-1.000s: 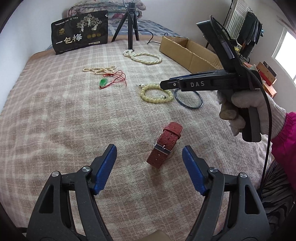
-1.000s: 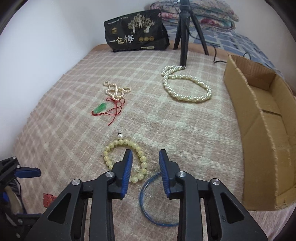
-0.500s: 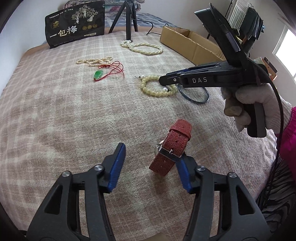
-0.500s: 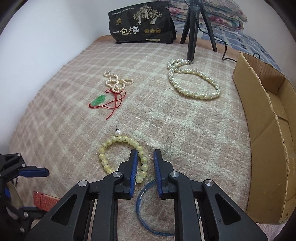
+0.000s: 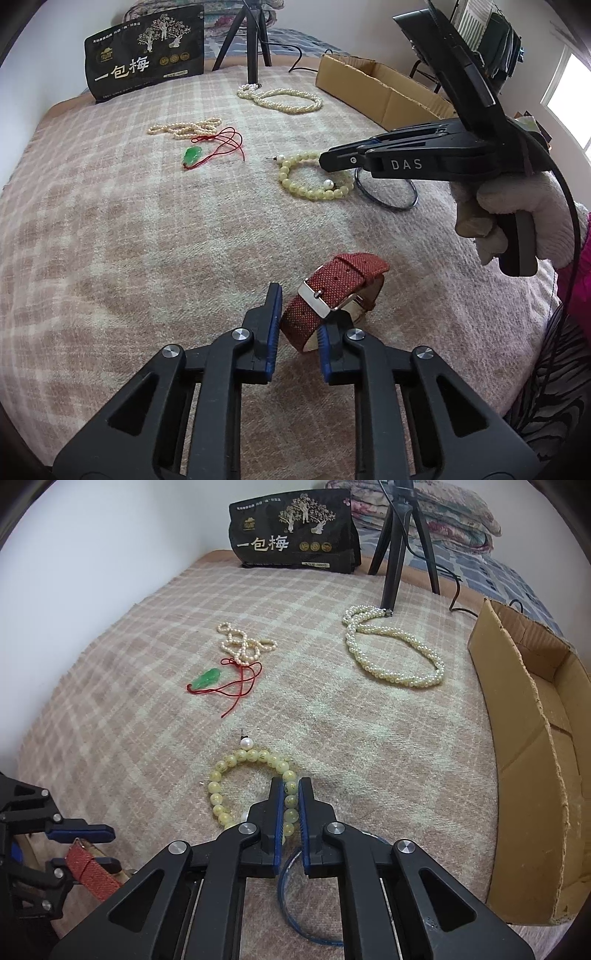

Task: Organize jewelry
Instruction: 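Grasp red watch with left tool while right tool grasps yellow bead bracelet, then carry both into cardboard box and open left and right tools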

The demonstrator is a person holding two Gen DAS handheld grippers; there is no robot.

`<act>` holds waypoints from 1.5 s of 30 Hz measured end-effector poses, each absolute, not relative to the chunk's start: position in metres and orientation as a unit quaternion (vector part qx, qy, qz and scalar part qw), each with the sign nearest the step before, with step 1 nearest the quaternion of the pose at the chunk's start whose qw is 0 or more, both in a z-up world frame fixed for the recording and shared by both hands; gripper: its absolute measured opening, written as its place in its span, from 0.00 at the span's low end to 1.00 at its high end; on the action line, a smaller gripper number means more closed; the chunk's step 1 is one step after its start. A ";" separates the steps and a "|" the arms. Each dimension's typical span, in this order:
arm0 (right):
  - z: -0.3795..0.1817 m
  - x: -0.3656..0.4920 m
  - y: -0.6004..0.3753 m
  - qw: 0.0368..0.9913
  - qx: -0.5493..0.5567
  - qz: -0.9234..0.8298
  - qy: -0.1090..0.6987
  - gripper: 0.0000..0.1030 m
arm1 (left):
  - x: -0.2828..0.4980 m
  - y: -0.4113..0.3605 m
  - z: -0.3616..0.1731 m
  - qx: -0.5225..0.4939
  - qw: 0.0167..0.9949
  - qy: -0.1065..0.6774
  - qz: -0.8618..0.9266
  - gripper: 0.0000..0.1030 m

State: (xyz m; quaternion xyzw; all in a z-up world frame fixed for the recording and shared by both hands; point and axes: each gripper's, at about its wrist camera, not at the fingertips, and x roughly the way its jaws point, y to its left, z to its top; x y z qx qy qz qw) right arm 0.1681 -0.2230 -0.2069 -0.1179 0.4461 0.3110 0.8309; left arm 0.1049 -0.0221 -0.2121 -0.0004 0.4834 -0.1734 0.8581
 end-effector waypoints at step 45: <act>-0.107 0.165 -0.346 0.924 -0.034 0.208 0.318 0.06 | 0.131 -0.072 -0.145 -0.011 0.895 0.415 -0.164 0.07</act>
